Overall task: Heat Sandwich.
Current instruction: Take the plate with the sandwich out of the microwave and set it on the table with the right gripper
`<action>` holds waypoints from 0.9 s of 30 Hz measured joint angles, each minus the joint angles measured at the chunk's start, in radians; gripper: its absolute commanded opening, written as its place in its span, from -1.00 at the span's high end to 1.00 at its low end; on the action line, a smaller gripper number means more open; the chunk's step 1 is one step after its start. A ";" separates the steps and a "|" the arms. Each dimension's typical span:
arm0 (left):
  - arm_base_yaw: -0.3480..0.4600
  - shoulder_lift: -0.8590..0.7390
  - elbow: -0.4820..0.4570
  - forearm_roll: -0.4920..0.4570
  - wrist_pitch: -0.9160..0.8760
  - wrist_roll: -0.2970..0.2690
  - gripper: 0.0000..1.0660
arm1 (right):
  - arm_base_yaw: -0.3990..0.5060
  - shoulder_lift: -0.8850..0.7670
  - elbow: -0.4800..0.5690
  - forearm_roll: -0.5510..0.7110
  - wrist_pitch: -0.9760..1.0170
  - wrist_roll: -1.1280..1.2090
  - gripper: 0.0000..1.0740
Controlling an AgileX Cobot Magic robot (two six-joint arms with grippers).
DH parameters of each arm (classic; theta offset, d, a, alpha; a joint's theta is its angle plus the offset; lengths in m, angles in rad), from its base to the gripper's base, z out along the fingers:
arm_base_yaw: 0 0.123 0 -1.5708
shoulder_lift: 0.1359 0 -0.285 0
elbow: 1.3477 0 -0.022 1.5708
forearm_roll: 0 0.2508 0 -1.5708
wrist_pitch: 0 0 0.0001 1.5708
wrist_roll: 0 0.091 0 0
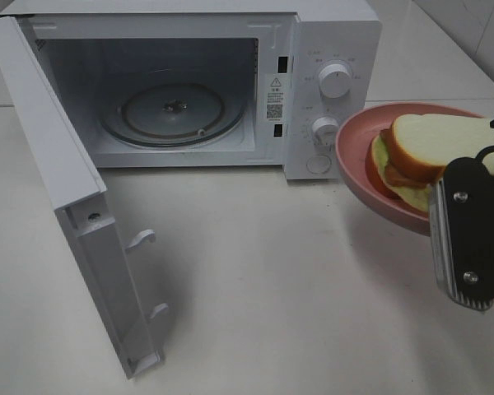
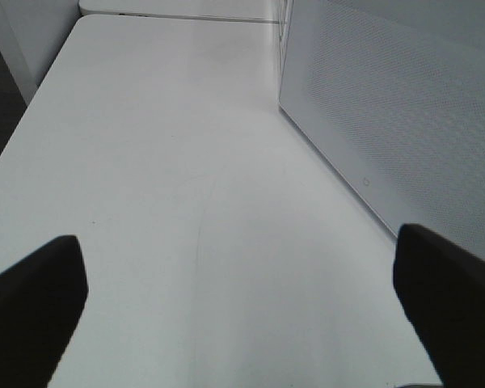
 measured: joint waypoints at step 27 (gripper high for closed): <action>0.000 0.000 0.000 0.000 0.000 0.000 -0.83 | 0.000 0.147 0.000 -0.294 0.222 0.752 1.00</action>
